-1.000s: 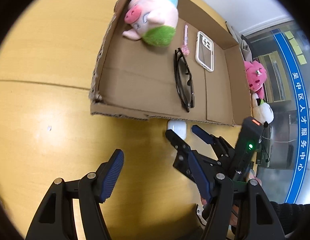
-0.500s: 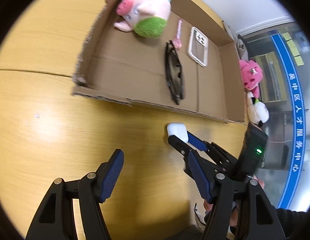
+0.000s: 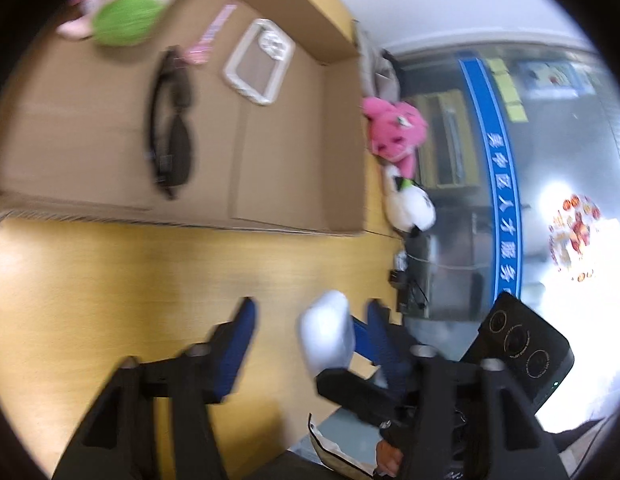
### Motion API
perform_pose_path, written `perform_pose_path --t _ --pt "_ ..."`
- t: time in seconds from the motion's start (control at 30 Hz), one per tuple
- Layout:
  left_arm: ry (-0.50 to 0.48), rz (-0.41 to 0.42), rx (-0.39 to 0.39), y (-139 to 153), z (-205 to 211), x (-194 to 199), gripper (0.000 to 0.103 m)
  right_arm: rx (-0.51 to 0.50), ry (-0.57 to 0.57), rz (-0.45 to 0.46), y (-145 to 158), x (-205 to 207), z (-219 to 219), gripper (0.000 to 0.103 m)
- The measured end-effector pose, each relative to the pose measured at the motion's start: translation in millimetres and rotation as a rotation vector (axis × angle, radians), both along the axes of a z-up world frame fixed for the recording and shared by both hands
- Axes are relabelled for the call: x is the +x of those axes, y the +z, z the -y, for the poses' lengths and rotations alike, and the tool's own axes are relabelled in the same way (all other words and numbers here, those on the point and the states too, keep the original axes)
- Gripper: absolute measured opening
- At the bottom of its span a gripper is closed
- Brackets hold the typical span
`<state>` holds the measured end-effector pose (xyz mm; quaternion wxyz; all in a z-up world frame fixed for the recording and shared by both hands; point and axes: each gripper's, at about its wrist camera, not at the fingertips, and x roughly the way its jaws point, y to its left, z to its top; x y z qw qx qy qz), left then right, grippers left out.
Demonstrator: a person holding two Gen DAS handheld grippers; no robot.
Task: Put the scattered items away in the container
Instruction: 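Close the right gripper on the white earbud case and lift it, then carry the earbud case with the right gripper into the box and lower it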
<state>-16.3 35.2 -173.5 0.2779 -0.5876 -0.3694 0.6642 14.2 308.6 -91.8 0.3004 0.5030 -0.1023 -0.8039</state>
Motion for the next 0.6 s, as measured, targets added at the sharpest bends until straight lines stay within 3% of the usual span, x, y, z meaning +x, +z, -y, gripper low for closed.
perform_pose_path --t 0.03,0.1,0.37,0.6 --pt "-0.006 -0.008 0.003 4 -4 -2 0.027 0.005 0.008 -0.011 5 0 -1 0.049" --pt "-0.015 -0.024 -0.009 12 -12 -7 0.025 0.011 0.029 -0.025 11 -2 -3 0.049" --pt "-0.073 -0.085 -0.075 42 -29 -32 0.024 0.039 0.066 -0.052 32 -21 -12 0.048" --pt "-0.121 -0.128 -0.089 54 -32 -80 0.024 0.062 0.071 -0.056 41 -64 -13 0.048"
